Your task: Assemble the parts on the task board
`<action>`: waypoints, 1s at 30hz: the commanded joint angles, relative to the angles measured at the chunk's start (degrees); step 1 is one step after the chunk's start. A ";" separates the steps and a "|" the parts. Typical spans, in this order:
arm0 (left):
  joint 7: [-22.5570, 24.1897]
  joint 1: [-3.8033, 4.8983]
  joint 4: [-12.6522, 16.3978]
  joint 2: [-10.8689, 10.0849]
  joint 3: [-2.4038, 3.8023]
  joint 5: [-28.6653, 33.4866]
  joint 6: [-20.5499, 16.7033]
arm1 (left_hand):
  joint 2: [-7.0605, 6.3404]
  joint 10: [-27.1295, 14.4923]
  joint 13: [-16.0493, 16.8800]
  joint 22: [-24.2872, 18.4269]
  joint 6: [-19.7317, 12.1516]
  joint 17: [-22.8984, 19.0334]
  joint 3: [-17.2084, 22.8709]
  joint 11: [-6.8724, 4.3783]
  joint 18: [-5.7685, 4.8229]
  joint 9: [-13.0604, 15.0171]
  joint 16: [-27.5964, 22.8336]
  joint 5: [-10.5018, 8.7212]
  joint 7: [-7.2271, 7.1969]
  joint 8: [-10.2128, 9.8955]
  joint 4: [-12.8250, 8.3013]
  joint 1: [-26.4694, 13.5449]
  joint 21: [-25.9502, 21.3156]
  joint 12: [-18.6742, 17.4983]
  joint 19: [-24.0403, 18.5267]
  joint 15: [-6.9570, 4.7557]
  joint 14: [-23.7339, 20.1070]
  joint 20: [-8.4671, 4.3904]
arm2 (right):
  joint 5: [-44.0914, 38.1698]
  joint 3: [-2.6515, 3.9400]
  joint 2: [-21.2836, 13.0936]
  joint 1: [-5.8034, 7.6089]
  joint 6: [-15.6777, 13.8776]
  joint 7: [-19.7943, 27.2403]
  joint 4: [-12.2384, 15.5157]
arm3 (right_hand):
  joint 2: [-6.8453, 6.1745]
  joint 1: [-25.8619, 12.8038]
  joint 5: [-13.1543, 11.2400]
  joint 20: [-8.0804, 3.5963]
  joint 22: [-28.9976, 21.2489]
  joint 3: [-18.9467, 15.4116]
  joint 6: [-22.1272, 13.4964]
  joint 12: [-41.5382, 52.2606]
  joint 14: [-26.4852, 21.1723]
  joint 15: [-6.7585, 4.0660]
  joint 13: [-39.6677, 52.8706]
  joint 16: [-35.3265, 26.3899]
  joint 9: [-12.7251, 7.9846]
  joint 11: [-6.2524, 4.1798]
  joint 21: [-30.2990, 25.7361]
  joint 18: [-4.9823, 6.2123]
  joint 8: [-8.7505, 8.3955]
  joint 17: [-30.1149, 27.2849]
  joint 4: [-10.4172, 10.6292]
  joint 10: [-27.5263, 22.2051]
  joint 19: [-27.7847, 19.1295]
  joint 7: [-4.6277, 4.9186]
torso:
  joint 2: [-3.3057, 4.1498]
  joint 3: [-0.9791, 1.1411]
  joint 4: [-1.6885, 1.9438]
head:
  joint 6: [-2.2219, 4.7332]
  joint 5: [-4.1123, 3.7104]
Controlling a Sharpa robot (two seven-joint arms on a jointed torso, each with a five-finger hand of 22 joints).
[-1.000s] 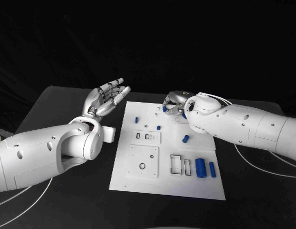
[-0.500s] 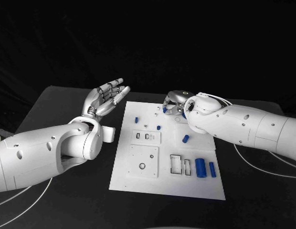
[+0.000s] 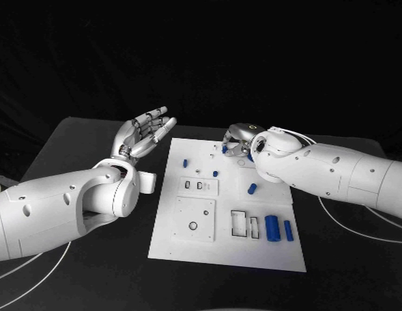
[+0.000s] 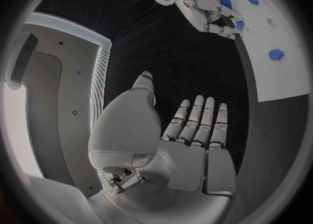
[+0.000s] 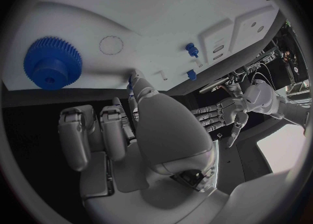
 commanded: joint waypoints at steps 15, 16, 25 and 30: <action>0.41 0.08 -0.12 0.24 0.04 -0.39 0.69 | 0.84 0.39 -0.05 -0.06 0.28 0.04 0.51 0.16 1.06 0.08 0.36 -0.26 6.68 0.20 0.06 0.08 -0.02 0.00 -0.60 0.02 -0.14 0.01 | 1.36 -0.02 -0.35 -0.21 0.01 -0.06 0.27 | -0.50 -1.54 0.17 -0.68 12.62 -2.23 -13.00 -0.38 5.59 -0.76 -0.17 -0.08 26.19 -0.88 -0.23 0.45 13.78 13.84 -2.81 -2.63 3.88 0.67 | 0.01 -0.02 -0.02 | 0.00 -0.17; 0.42 0.08 -0.12 0.24 0.04 -0.39 0.69 | 0.84 0.39 -0.05 -0.06 0.28 0.04 0.51 0.16 1.06 0.08 0.36 -0.26 6.68 0.20 0.06 0.08 -0.02 0.00 -0.60 0.02 -0.14 0.01 | 1.38 -0.02 -0.35 -0.22 -0.01 -0.07 0.28 | -0.52 -1.54 0.13 -0.71 12.63 -2.24 -13.54 -0.37 5.60 -0.78 -0.16 -0.07 27.72 -0.88 -0.23 0.45 14.74 13.85 -2.86 -2.65 3.89 0.72 | 0.00 -0.01 -0.01 | -0.02 -0.18; 0.42 0.08 -0.15 0.09 0.04 -0.39 0.63 | 0.91 0.38 -0.05 -0.06 0.26 0.04 0.54 0.16 1.06 0.08 0.36 -0.27 6.68 0.20 0.06 0.09 -0.02 0.00 -0.61 0.02 -0.15 0.01 | 1.67 -0.02 -0.33 -0.25 -0.12 -0.12 0.32 | -0.75 -1.56 0.18 -0.89 12.70 -2.04 -16.49 -0.40 5.60 -1.05 -0.19 -0.08 38.59 -1.21 -0.23 0.43 21.43 13.86 -2.86 -3.21 3.93 1.56 | 0.01 -0.01 -0.01 | -0.04 -0.17; 0.39 0.08 -0.09 0.00 0.04 -0.39 0.60 | 0.91 0.38 -0.05 -0.06 0.26 0.04 0.54 0.16 1.06 0.08 0.36 -0.27 6.68 0.20 0.06 0.09 -0.02 0.00 -0.61 0.02 -0.15 0.01 | 1.76 -0.02 -0.34 -0.26 -0.13 -0.15 0.34 | -1.00 -1.54 0.13 -0.91 12.73 -1.99 -17.07 -0.43 5.60 -1.11 -0.22 -0.08 41.33 -1.24 -0.23 0.43 22.94 13.85 -2.82 -3.50 3.95 1.63 | 0.02 -0.03 -0.03 | -0.01 -0.18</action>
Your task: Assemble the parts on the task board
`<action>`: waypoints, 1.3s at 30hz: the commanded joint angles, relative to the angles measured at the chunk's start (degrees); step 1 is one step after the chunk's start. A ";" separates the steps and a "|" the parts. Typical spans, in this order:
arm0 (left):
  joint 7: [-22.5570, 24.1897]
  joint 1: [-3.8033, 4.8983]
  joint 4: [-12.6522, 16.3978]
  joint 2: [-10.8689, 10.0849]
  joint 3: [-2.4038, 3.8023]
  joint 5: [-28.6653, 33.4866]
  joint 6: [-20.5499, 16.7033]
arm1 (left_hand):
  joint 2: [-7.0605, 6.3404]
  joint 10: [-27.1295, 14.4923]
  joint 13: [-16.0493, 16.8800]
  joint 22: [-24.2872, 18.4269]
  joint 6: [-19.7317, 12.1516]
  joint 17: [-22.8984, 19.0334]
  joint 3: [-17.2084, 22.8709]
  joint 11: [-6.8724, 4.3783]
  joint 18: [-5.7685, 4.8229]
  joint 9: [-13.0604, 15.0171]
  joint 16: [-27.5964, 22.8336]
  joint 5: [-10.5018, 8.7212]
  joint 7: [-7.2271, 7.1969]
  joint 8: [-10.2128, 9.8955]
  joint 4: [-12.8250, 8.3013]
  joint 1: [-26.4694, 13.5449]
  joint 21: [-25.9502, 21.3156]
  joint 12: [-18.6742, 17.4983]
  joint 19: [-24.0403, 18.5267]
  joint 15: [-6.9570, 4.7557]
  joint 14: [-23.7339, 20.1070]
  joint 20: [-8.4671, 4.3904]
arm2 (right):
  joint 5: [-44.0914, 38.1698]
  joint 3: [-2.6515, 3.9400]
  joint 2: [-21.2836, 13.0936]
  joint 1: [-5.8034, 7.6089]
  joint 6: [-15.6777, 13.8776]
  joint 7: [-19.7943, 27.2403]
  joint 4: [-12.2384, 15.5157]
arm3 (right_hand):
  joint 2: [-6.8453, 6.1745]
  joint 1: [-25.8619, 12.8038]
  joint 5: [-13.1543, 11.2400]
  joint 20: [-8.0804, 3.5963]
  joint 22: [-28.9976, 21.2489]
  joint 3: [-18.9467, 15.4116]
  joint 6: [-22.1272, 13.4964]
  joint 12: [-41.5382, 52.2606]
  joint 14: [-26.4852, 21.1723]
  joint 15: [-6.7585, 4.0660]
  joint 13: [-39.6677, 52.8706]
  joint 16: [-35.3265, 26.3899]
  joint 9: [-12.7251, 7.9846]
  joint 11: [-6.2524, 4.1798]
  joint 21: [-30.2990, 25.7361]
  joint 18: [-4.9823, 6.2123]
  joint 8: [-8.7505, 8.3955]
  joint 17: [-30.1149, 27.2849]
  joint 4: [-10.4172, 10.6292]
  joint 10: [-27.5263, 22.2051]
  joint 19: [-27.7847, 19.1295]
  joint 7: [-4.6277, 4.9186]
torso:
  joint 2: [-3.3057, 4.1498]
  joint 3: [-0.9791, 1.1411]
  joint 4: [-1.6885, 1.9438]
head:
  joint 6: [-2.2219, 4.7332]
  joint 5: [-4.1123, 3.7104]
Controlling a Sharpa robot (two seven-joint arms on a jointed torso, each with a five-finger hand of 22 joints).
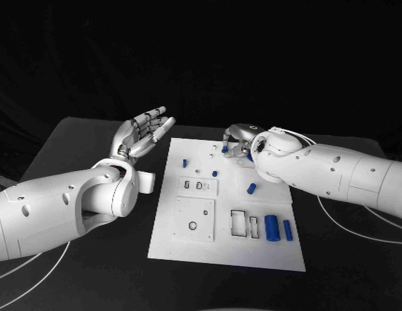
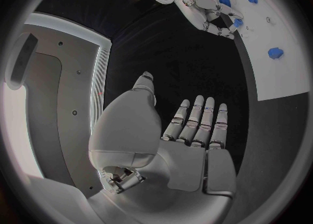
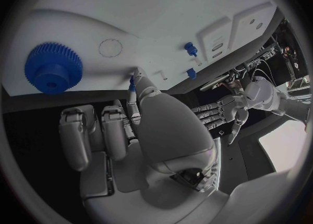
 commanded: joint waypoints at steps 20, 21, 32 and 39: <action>0.31 0.08 0.08 0.08 0.04 -0.39 0.63 | 1.16 0.31 -0.06 -0.10 0.20 0.03 0.73 0.17 1.07 0.07 0.39 -0.36 6.69 0.20 -0.14 0.12 0.00 -0.01 -0.32 0.04 -0.21 0.03 | 1.00 -0.07 0.09 -0.16 0.60 0.15 0.01 | -2.39 -0.32 0.10 -0.34 12.70 1.34 2.07 -0.01 5.65 -0.45 0.07 -0.17 8.27 -0.44 -0.33 0.45 5.76 13.64 1.53 0.54 3.88 0.88 | -0.02 0.01 0.04 | -0.03 -0.12; 0.30 0.08 0.06 0.09 0.04 -0.39 0.63 | 1.24 0.30 -0.06 -0.11 0.19 0.03 0.76 0.17 1.07 0.07 0.39 -0.37 6.69 0.20 -0.14 0.13 -0.01 -0.01 -0.34 0.04 -0.22 0.03 | 1.01 -0.07 0.09 -0.16 0.58 0.17 0.01 | -2.48 -0.29 0.09 -0.34 12.69 1.39 2.37 0.00 5.66 -0.40 0.08 -0.15 8.38 -0.42 -0.33 0.46 5.84 13.68 1.59 0.73 3.87 0.95 | -0.01 0.01 0.03 | -0.04 -0.13; 0.29 0.08 -0.05 0.20 0.04 -0.39 0.65 | 1.94 0.25 -0.06 -0.13 0.10 0.03 1.01 0.19 1.06 0.05 0.42 -0.46 6.70 0.20 -0.17 0.14 0.02 -0.02 -0.42 0.07 -0.28 0.05 | 1.05 -0.07 0.18 -0.17 0.96 0.10 -0.02 | -3.74 -0.09 0.08 -0.27 12.71 1.80 3.65 0.06 5.66 -0.16 0.15 -0.14 10.46 -0.17 -0.34 0.45 7.01 13.70 2.29 2.51 3.87 1.40 | -0.02 0.02 0.03 | -0.04 -0.14; 0.30 0.08 -0.10 0.24 0.04 -0.39 0.65 | 1.94 0.25 -0.06 -0.13 0.10 0.03 1.01 0.19 1.06 0.05 0.42 -0.46 6.70 0.20 -0.17 0.14 0.02 -0.02 -0.42 0.07 -0.28 0.05 | 1.05 -0.07 0.18 -0.19 1.61 -0.08 0.06 | -5.31 0.19 0.06 -0.27 12.76 2.34 3.01 0.00 5.71 -0.03 0.13 -0.08 12.53 -0.06 -0.32 0.44 7.94 13.89 2.91 2.76 3.90 1.62 | -0.01 0.02 0.04 | -0.13 -0.14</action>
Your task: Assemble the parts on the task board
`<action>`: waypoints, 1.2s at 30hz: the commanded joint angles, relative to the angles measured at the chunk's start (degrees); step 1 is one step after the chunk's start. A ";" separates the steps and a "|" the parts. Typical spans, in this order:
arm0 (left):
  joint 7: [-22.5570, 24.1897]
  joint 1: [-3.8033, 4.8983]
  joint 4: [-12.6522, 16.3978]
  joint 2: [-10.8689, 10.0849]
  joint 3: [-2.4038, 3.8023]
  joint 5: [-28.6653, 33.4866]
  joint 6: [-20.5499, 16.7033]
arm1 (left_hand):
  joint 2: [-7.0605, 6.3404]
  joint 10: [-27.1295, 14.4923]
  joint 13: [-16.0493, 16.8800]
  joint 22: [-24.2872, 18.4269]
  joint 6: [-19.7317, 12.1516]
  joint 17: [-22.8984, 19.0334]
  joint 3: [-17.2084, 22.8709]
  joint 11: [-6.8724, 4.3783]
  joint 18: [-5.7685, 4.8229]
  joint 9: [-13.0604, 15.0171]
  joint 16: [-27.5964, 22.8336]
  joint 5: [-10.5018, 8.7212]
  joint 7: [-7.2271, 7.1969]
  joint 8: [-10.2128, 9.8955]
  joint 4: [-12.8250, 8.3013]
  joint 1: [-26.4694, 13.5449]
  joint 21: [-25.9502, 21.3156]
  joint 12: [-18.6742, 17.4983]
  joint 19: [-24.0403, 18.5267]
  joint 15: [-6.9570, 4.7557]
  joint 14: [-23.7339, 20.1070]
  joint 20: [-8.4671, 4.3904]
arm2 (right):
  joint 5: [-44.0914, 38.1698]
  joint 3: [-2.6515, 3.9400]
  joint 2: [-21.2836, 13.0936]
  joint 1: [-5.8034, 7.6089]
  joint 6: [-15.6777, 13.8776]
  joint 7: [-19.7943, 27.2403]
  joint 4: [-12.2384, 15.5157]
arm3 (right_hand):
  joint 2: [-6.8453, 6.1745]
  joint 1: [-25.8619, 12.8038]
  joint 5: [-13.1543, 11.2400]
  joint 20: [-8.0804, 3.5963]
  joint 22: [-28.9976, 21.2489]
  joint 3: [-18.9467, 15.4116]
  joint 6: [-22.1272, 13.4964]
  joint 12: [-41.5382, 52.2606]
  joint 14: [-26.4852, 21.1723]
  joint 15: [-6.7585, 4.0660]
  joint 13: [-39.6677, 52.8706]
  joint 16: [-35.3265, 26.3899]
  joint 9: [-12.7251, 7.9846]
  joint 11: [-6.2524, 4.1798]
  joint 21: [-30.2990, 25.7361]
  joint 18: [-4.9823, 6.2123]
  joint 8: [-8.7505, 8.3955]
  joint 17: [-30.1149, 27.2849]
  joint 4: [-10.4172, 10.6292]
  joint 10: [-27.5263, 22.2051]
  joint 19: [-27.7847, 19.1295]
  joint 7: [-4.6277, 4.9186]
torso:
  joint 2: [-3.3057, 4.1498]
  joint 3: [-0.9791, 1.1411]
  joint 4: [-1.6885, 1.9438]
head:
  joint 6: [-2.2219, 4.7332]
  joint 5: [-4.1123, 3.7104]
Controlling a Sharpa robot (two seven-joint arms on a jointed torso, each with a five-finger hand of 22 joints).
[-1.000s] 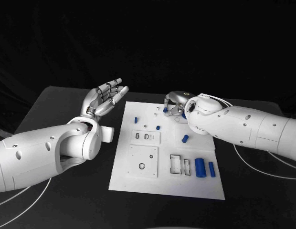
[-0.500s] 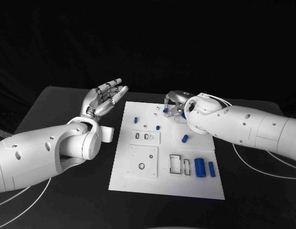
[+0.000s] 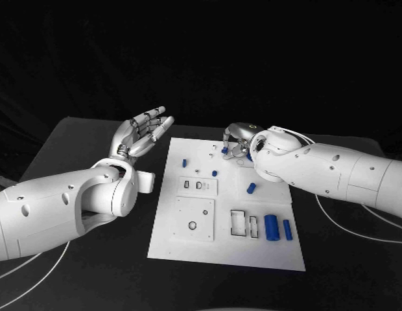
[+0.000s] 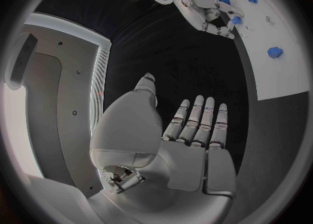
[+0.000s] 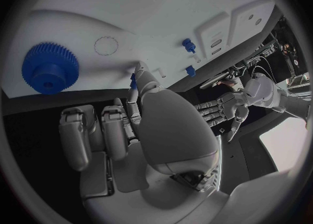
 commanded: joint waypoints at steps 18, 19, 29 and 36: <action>0.36 0.08 -0.06 0.23 0.04 -0.39 0.72 | 0.71 0.23 -0.06 -0.10 0.11 0.03 0.34 0.19 1.05 0.06 0.22 -0.21 6.71 0.20 -0.09 -0.06 0.02 -0.02 -0.46 0.08 -0.29 0.05 | -0.20 -0.17 0.00 -0.29 2.80 -0.09 0.15 | -8.26 2.08 0.20 -0.22 12.61 2.23 -0.12 0.03 5.67 -0.05 0.07 -0.10 6.61 0.16 -0.47 0.50 2.83 13.80 13.34 0.56 3.72 0.39 | 0.05 -0.01 -0.05 | -0.29 -0.08; 0.36 0.08 -0.05 0.22 0.04 -0.39 0.72 | 0.71 0.23 -0.06 -0.10 0.11 0.03 0.34 0.19 1.05 0.06 0.22 -0.21 6.71 0.20 -0.09 -0.06 0.02 -0.02 -0.46 0.08 -0.29 0.05 | -0.19 -0.17 0.01 -0.29 2.88 -0.08 0.14 | -8.28 2.09 0.20 -0.23 12.58 1.95 -0.04 0.02 5.67 -0.05 0.07 -0.10 6.59 0.16 -0.49 0.51 2.74 13.80 13.54 0.46 3.69 0.39 | 0.05 -0.01 -0.05 | -0.29 -0.08; 0.36 0.08 0.05 0.17 0.04 -0.39 0.68 | 0.93 0.21 -0.06 -0.11 0.09 0.03 0.41 0.20 1.05 0.05 0.23 -0.18 6.71 0.20 -0.10 -0.04 0.01 -0.02 -0.52 0.09 -0.31 0.06 | -0.19 -0.17 0.04 -0.29 2.94 0.03 0.16 | -7.53 1.78 0.21 -0.30 12.47 -0.60 1.04 -0.06 5.64 -0.07 -0.01 -0.14 5.47 0.13 -0.61 0.55 0.74 13.68 13.76 -0.62 3.57 0.28 | 0.01 -0.03 -0.05 | -0.43 -0.15; 0.37 0.08 0.10 0.13 0.04 -0.39 0.68 | 0.93 0.21 -0.06 -0.11 0.09 0.03 0.41 0.20 1.05 0.05 0.23 -0.18 6.71 0.20 -0.10 -0.04 0.01 -0.02 -0.52 0.09 -0.31 0.06 | -0.19 -0.17 0.10 -0.29 2.80 0.21 0.14 | -6.96 1.44 0.18 -0.30 12.39 -2.20 2.96 -0.06 5.62 -0.08 -0.03 -0.18 3.11 0.09 -0.69 0.59 -2.73 13.58 13.81 -1.32 3.47 0.08 | 0.03 0.00 -0.03 | -0.40 -0.19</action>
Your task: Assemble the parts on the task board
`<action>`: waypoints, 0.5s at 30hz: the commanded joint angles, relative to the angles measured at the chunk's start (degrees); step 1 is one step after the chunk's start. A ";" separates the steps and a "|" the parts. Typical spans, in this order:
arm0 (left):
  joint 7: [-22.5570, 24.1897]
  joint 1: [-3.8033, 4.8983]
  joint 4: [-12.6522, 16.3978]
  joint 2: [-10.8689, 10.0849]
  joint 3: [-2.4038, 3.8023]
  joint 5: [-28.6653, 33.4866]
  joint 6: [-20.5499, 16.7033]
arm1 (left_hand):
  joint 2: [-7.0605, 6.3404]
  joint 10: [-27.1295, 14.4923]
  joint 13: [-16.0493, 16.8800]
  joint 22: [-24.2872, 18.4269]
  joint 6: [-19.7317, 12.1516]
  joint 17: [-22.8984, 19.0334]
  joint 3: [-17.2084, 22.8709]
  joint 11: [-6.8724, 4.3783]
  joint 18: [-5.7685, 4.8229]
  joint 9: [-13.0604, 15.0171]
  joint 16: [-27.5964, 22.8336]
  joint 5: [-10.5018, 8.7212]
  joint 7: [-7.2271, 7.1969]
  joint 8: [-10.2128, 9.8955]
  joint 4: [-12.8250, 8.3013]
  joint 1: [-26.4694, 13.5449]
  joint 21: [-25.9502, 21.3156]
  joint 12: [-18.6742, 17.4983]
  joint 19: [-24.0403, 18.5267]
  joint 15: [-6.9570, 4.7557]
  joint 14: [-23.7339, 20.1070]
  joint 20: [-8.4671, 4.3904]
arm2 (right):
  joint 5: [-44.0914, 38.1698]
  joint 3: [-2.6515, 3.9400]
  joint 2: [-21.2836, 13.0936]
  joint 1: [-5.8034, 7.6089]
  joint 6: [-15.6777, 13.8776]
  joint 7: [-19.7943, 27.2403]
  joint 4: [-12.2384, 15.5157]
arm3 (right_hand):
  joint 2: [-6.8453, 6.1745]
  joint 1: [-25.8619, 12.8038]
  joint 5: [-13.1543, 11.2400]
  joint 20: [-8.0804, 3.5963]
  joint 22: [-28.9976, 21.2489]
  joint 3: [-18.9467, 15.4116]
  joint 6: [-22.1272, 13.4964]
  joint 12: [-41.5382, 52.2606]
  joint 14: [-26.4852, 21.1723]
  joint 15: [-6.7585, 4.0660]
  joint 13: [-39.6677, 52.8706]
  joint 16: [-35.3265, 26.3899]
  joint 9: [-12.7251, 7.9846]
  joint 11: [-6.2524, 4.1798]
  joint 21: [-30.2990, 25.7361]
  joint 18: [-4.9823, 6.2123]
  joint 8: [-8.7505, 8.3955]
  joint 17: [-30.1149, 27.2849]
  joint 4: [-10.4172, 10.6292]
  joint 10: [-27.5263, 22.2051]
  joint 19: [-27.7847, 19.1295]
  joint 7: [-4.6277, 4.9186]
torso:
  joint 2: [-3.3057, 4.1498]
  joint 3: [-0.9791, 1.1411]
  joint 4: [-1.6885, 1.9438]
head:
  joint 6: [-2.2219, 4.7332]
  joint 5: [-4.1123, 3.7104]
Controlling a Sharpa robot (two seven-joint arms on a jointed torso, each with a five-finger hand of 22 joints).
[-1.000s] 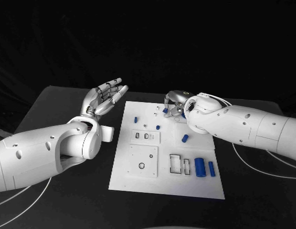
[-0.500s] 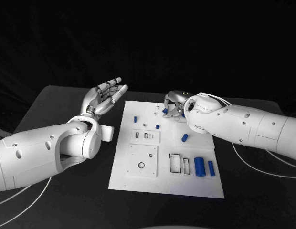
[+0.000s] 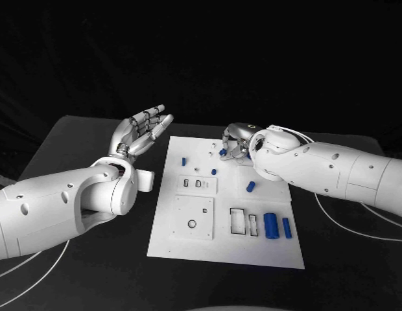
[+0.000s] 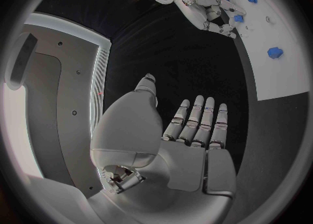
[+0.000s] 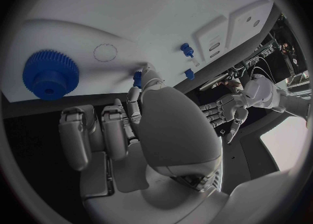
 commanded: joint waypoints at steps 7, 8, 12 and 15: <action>0.46 0.08 0.14 0.09 0.04 -0.39 0.67 | 0.53 0.20 -0.06 -0.07 0.09 0.03 0.31 0.20 1.05 0.05 0.24 -0.19 6.72 0.21 0.03 0.06 0.03 -0.02 -0.51 0.10 -0.31 0.07 | -0.42 -0.12 0.07 -0.21 0.57 0.65 -0.01 | 0.67 -1.36 0.19 -0.31 12.30 -3.69 2.37 -0.06 5.58 -0.08 -0.01 -0.24 -2.78 -0.01 -0.36 0.62 -4.25 13.38 0.10 0.08 3.37 -0.08 | 0.00 0.01 0.03 | 0.03 -0.13; 0.46 0.08 0.13 0.10 0.04 -0.39 0.68 | 0.53 0.20 -0.06 -0.07 0.09 0.03 0.31 0.20 1.05 0.05 0.24 -0.19 6.72 0.21 0.03 0.06 0.03 -0.02 -0.51 0.10 -0.31 0.07 | -0.44 -0.12 0.06 -0.21 0.51 0.67 -0.01 | 0.68 -1.52 0.19 -0.31 12.28 -4.22 2.31 -0.06 5.57 -0.08 -0.02 -0.24 -2.91 -0.01 -0.38 0.63 -4.62 13.37 0.13 0.08 3.35 -0.06 | 0.00 0.01 0.03 | 0.03 -0.13; 0.46 0.08 0.09 0.15 0.04 -0.39 0.68 | 0.53 0.20 -0.06 -0.07 0.09 0.03 0.31 0.20 1.05 0.05 0.24 -0.19 6.72 0.21 0.03 0.06 0.03 -0.02 -0.51 0.10 -0.31 0.07 | -0.50 -0.12 0.03 -0.21 0.35 0.72 -0.05 | 0.67 -1.61 0.21 -0.31 12.24 -4.92 2.22 -0.09 5.57 -0.08 -0.04 -0.25 -3.16 0.01 -0.42 0.65 -5.39 13.35 0.11 -0.13 3.31 -0.05 | 0.01 -0.01 0.03 | 0.10 -0.22; 0.45 0.08 0.05 0.18 0.04 -0.39 0.69 | 0.53 0.20 -0.06 -0.07 0.09 0.03 0.31 0.20 1.05 0.05 0.24 -0.19 6.72 0.21 0.03 0.06 0.03 -0.02 -0.51 0.10 -0.31 0.07 | -0.51 -0.12 0.00 -0.22 0.19 0.73 -0.03 | 1.00 -1.43 0.20 -0.31 12.22 -4.77 2.35 -0.08 5.56 -0.08 -0.03 -0.26 -3.29 0.01 -0.44 0.65 -5.68 13.30 0.10 -0.09 3.29 -0.06 | -0.02 0.01 0.03 | 0.07 -0.22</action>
